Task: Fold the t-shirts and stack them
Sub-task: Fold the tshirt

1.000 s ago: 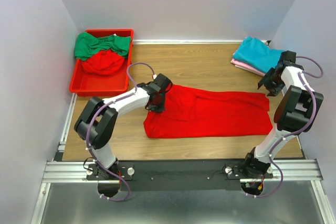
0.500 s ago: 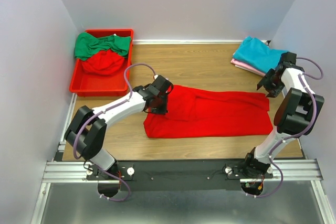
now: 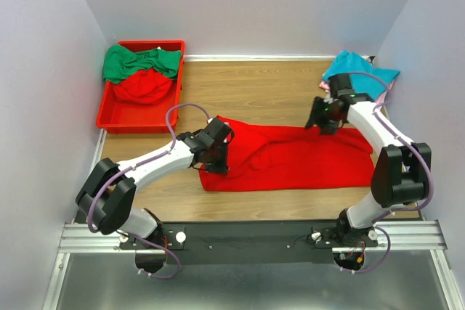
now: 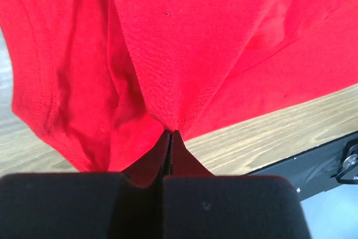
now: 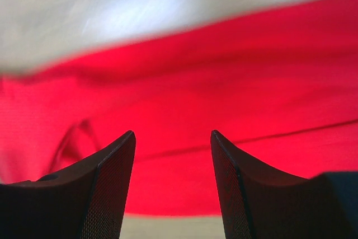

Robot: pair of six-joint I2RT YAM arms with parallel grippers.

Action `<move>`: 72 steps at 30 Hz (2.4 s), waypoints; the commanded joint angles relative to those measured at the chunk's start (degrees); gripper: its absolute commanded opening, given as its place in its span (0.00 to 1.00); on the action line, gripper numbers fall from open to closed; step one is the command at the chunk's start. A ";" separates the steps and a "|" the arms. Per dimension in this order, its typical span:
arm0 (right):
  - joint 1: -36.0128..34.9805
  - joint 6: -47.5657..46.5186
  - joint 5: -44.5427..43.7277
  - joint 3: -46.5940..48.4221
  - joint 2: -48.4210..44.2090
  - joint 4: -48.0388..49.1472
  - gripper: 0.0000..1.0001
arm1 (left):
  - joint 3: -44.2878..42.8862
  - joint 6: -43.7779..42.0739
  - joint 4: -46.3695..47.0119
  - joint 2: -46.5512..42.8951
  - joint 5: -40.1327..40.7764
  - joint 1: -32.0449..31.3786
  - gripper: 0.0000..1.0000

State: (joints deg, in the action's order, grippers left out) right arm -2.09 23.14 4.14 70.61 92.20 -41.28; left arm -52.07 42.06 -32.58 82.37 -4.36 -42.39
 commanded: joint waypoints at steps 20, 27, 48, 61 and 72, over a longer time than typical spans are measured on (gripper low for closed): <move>-32.54 10.26 11.15 -6.01 6.05 5.77 0.57 | 1.89 2.58 1.82 -1.33 -2.32 -1.20 0.00; -36.32 11.49 9.66 -5.66 7.37 7.26 0.54 | 1.36 2.23 1.73 -0.37 -2.41 -1.20 0.00; -36.76 11.14 5.44 -2.93 11.68 10.60 0.45 | 1.36 2.06 0.94 -0.45 -2.14 -1.11 0.00; -36.67 11.58 5.00 -5.48 10.90 10.25 0.40 | 1.27 1.79 0.50 -0.54 -1.79 -1.11 0.00; -36.76 11.23 3.24 -6.45 11.59 9.99 0.42 | 1.18 1.70 0.41 -0.45 -1.53 -1.12 0.00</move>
State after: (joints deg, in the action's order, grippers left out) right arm -38.57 34.50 9.47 64.84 103.50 -31.11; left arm -50.85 44.03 -31.14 82.39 -6.68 -43.27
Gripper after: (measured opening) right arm 0.423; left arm 0.007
